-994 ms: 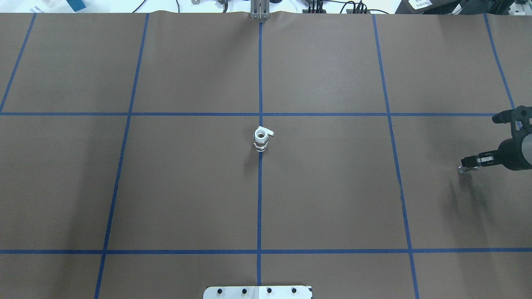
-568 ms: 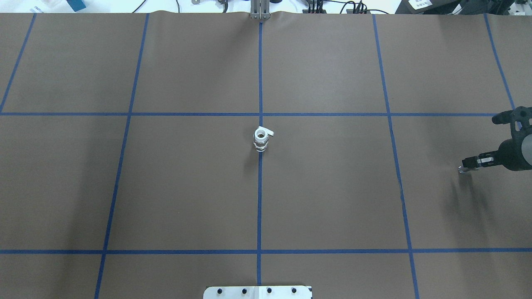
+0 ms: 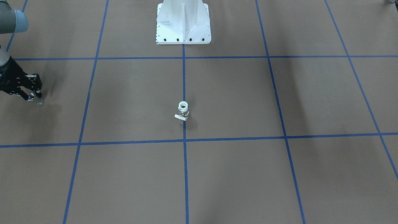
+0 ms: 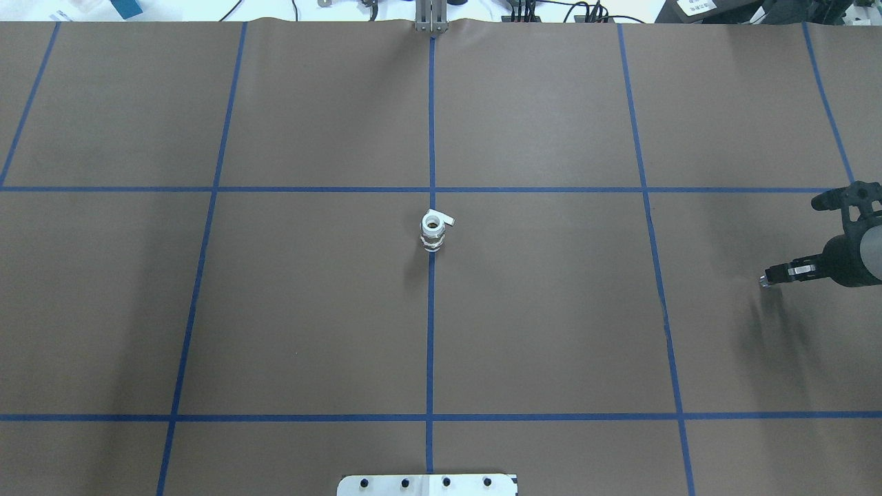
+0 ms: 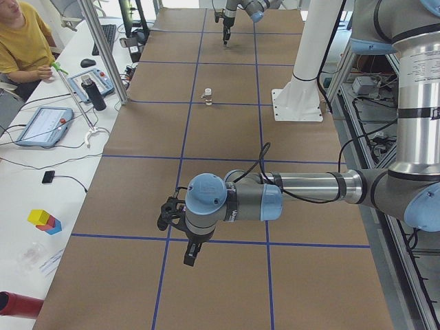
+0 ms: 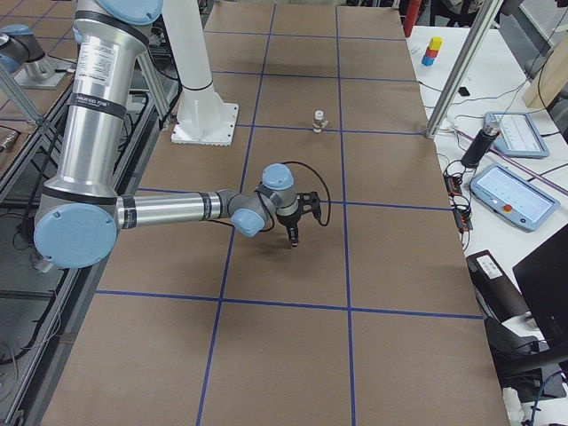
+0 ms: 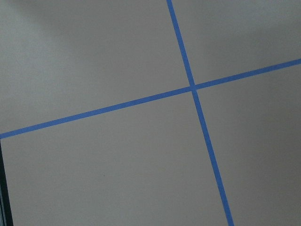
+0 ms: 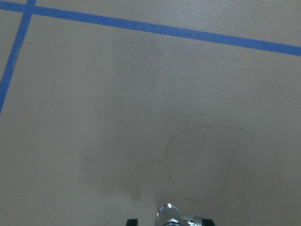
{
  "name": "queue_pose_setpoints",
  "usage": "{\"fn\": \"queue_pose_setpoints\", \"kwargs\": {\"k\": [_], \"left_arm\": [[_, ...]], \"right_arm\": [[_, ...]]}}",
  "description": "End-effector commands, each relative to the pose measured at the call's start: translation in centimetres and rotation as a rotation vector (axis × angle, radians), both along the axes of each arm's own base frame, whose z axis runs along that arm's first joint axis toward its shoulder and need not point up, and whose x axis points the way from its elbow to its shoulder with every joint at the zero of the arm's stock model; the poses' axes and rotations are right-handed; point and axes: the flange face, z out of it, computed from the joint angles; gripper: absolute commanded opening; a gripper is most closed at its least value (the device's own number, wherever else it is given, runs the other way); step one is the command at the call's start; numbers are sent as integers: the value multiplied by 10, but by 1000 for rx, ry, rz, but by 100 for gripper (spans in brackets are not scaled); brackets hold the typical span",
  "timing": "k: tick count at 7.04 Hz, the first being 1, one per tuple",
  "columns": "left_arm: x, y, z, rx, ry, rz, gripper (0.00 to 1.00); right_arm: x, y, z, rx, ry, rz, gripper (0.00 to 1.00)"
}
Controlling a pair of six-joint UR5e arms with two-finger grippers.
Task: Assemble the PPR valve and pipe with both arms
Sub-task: 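Reach the right gripper down and grasp the chrome valve body, then carry the chrome valve with the right gripper above the white fitting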
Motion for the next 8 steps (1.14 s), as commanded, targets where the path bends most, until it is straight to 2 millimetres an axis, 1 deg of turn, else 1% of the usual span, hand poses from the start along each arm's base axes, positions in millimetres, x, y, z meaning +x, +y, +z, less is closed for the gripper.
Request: {"fn": "queue_pose_setpoints", "kwargs": {"k": [1, 2, 3, 4, 5, 6, 7, 8], "left_arm": [[1, 0, 0, 0, 0, 2, 100], [0, 0, 0, 0, 0, 0, 100], [0, 0, 0, 0, 1, 0, 100], [1, 0, 2, -17, 3, -5, 100], [1, 6, 3, -83, 18, -68, 100], [4, 10, 7, -144, 25, -117, 100], [8, 11, 9, -205, 34, -161, 100], [11, 10, 9, -267, 44, -213, 100]], "right_arm": [[1, 0, 1, -3, 1, 0, 0], [0, 0, -1, 1, -1, -1, 0], [-1, -1, -8, 7, -14, -6, 0], [-4, -7, -20, 21, -35, -5, 0], [-3, -17, -30, 15, -44, 3, 0], [-3, -25, -56, 9, -55, 5, 0], [-9, -33, -96, -4, -52, 9, 0], [-20, -47, -139, -18, -47, 15, 0]]}}
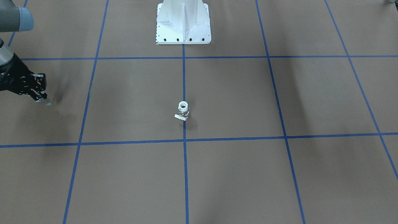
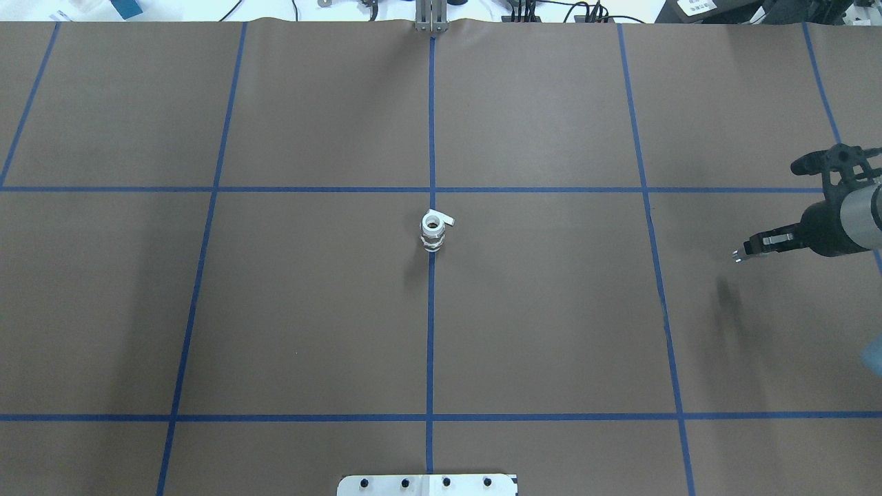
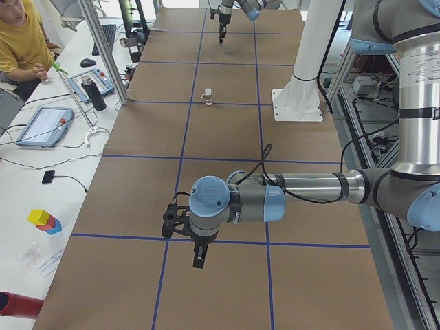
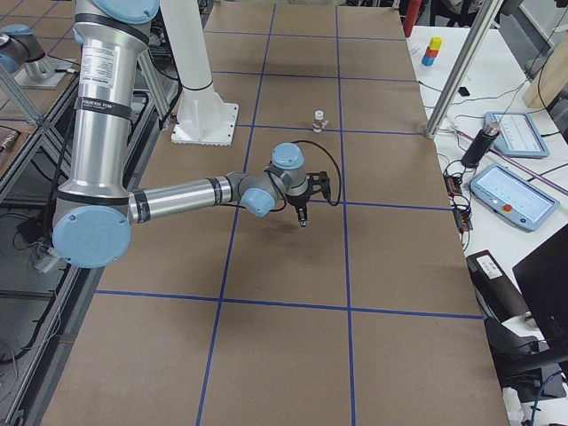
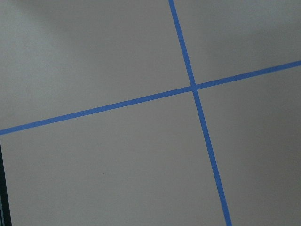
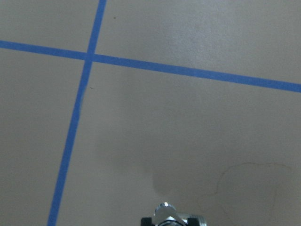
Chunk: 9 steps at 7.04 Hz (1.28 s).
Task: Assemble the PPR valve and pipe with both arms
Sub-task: 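Carry the chrome valve with the right gripper above the white fitting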
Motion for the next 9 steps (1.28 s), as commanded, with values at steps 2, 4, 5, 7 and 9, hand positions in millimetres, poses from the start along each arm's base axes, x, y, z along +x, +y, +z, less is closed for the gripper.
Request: {"fn": "queue_pose_setpoints", "kwargs": {"k": [2, 4, 5, 7, 9], "left_arm": [[23, -8, -5, -64, 5, -20, 100], [32, -11, -18, -41, 3, -3, 100], [35, -13, -20, -33, 1, 6, 100], [36, -14, -23, -29, 1, 7, 100], [36, -14, -23, -29, 1, 7, 100]], "right_arm": [[-40, -50, -141, -54, 14, 5, 0], [-100, -53, -228, -154, -27, 48, 0], [-128, -48, -268, -181, -29, 73, 0], [-193, -48, -327, -228, -20, 135, 0], [-251, -48, -356, -258, 1, 199, 0]]}}
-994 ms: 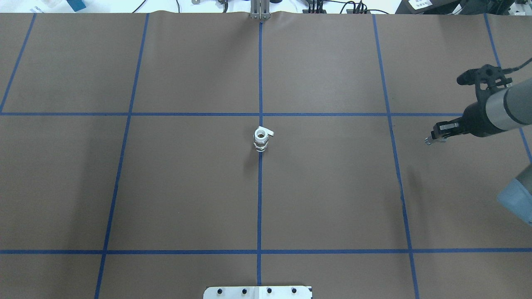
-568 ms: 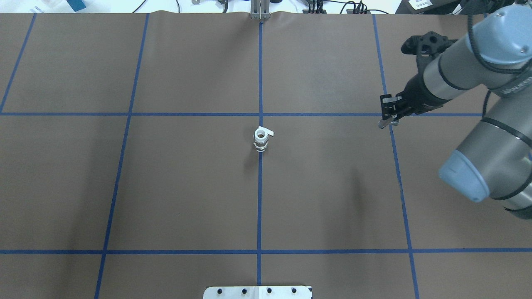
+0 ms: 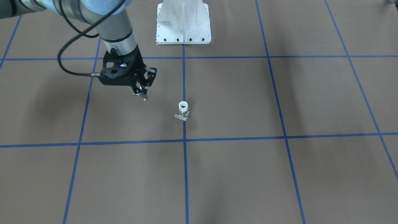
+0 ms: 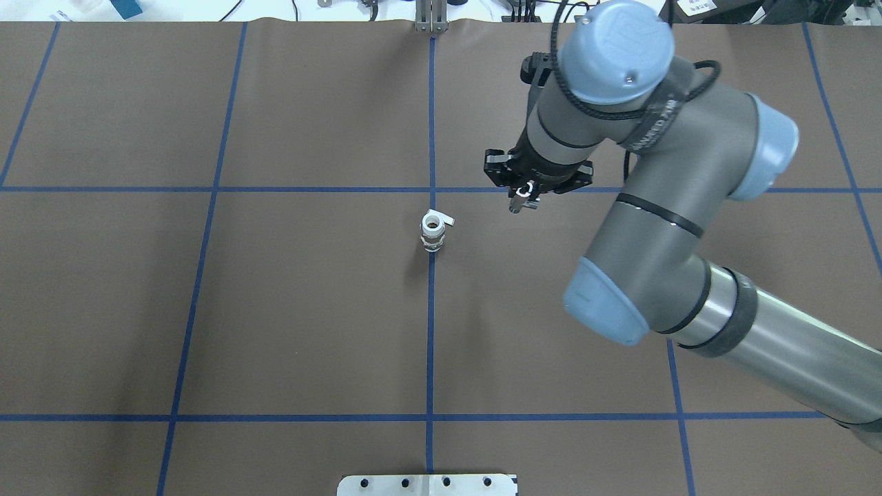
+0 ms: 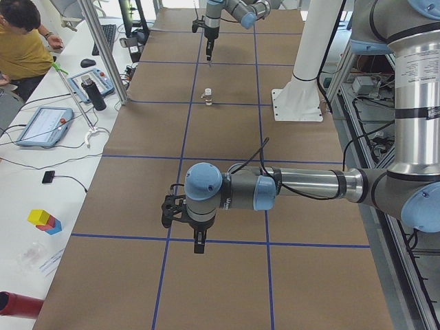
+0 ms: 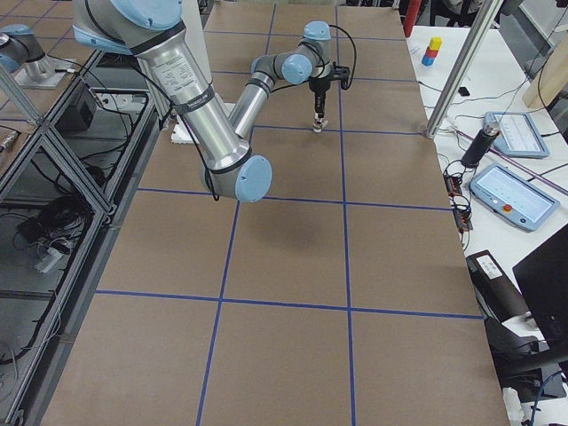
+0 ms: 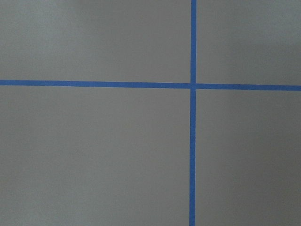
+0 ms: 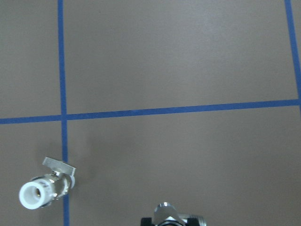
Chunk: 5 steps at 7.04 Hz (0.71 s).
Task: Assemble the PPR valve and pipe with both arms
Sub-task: 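Carry the chrome valve with the right gripper above the white fitting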
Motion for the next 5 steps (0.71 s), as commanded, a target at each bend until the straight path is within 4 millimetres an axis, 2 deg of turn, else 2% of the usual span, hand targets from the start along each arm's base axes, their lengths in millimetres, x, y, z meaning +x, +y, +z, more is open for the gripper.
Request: {"fn": "queue_pose_setpoints", "kwargs": {"k": [1, 2, 3, 4, 5], "left_arm": [[0, 0, 0, 1, 0, 0, 100], [0, 0, -1, 2, 0, 0, 100], [1, 0, 0, 2, 0, 2, 100], [3, -1, -1, 4, 0, 8, 100], [4, -1, -1, 2, 0, 8, 100]], "right_arm": [[-52, 16, -29, -15, 16, 58, 0], [-73, 16, -42, -11, 26, 75, 0], [-102, 12, -51, -7, 62, 108, 0], [-116, 10, -61, -20, 66, 119, 0], [-117, 12, -65, -21, 61, 119, 0]]}}
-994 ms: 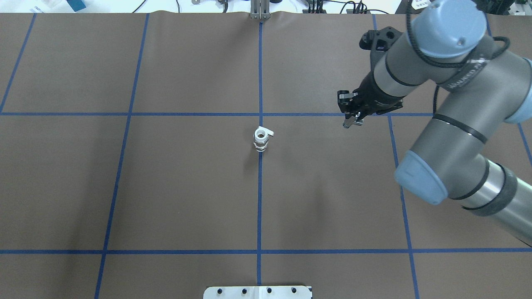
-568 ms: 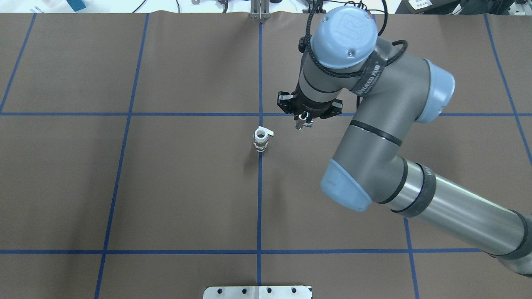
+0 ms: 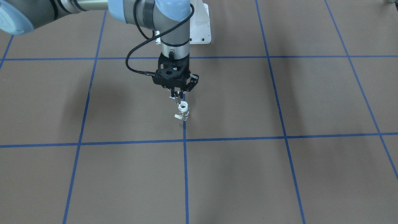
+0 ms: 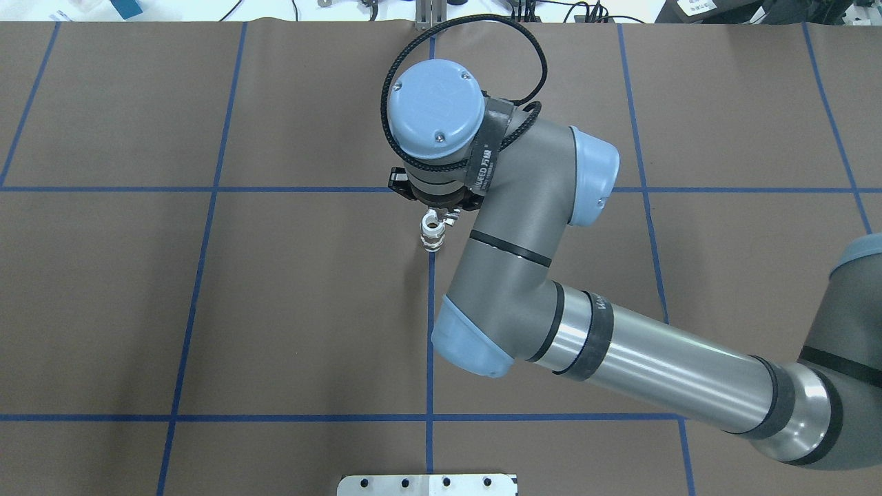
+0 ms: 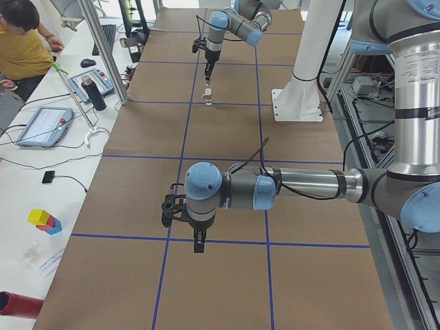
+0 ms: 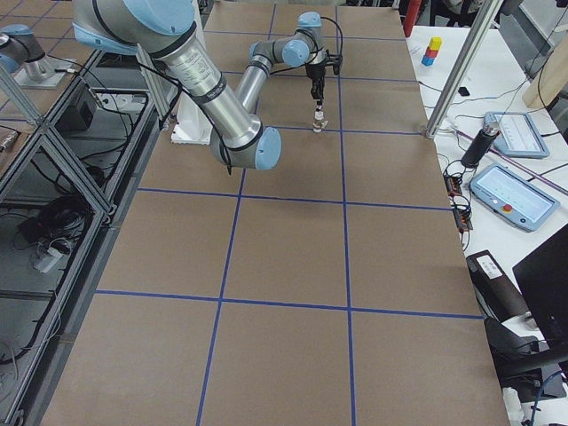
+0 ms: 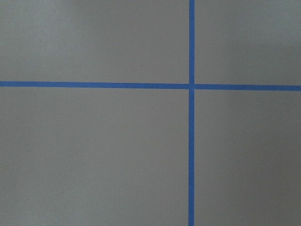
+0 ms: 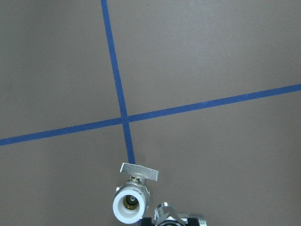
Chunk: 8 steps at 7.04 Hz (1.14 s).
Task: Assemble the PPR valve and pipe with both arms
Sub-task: 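Lower the chrome valve onto the white fitting and press it down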
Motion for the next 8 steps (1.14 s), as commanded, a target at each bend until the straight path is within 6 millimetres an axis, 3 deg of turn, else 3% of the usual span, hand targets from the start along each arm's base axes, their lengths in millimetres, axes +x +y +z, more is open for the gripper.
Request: {"fn": "queue_pose_setpoints", "kwargs": {"k": [1, 8], "left_arm": [[1, 0, 0, 1, 0, 2, 100], [2, 0, 0, 1, 0, 4, 100]], "right_arm": [[-14, 4, -6, -5, 6, 2, 0], [-21, 1, 3, 6, 34, 17, 0]]}}
